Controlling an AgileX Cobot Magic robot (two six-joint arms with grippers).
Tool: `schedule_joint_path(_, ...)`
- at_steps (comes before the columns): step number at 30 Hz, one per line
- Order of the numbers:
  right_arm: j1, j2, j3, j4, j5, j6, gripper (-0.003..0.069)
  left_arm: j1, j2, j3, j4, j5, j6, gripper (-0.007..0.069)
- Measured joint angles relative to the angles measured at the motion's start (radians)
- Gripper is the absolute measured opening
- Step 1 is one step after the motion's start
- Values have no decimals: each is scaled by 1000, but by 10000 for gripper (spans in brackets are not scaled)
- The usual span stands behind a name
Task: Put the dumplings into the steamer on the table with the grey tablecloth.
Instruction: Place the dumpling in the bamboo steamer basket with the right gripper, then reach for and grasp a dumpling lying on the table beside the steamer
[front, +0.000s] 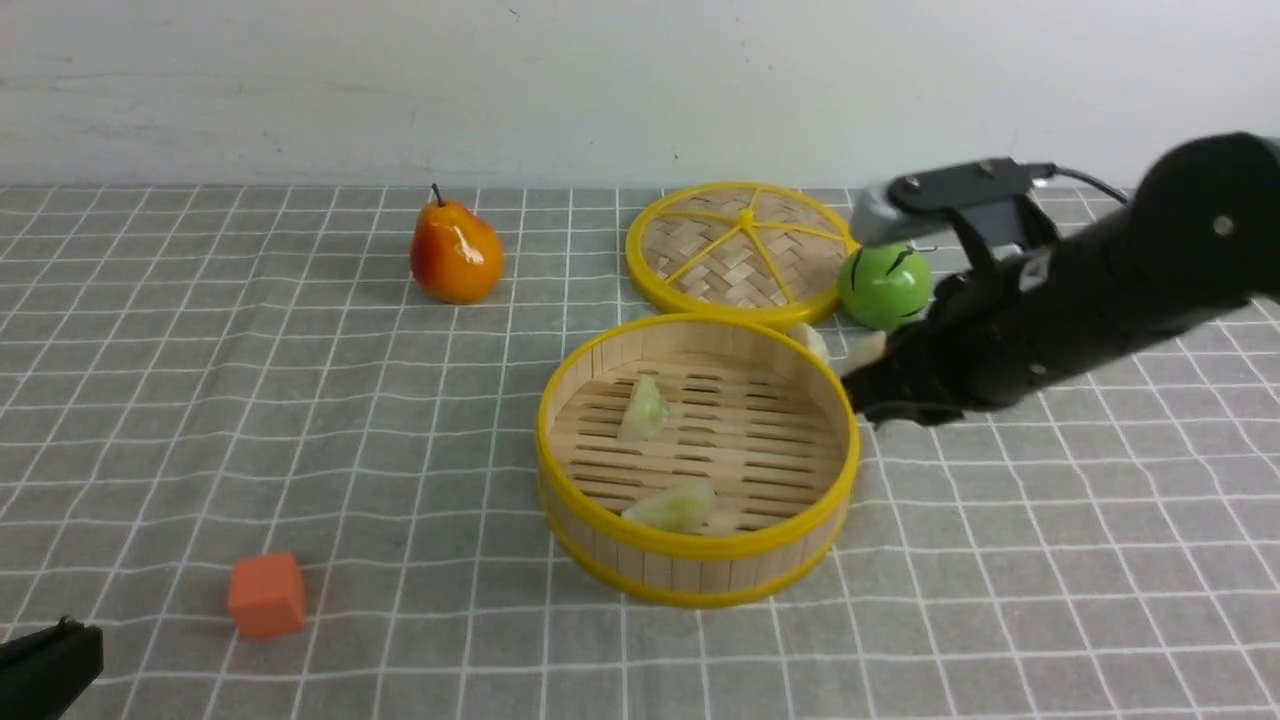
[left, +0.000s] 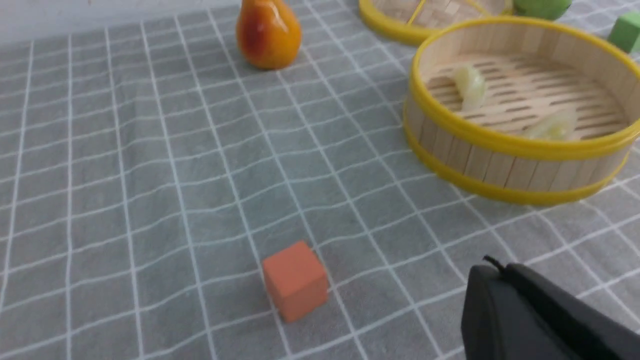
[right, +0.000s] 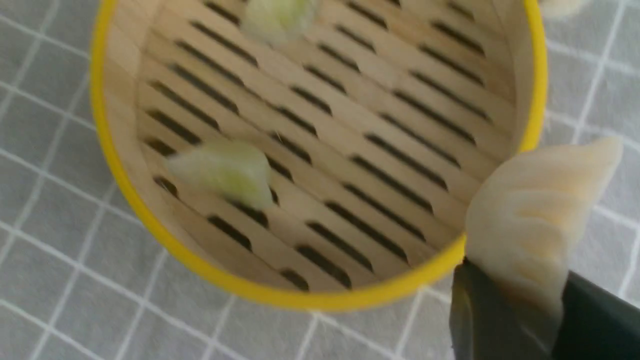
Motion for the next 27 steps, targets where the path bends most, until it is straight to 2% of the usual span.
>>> schedule_joint_path(9, 23, 254, -81, 66, -35, -2, 136, 0, 0, 0, 7, -10, 0, -15)
schedule_joint_path(12, 24, 285, -84, 103, -24, -2, 204, 0, 0, 0, 7, -10, 0, -15)
schedule_joint_path(20, 13, 260, -171, 103, 70, -2, 482, 0, 0, 0, 9, -10, 0, -15)
schedule_joint_path(23, -5, 227, -255, 66, 119, -2, 525, 0, 0, 0, 11, -10, 0, -15)
schedule_joint_path(27, -39, 206, -325, -8, 123, 30, 526, 0, 0, 0, 13, -10, 0, -15)
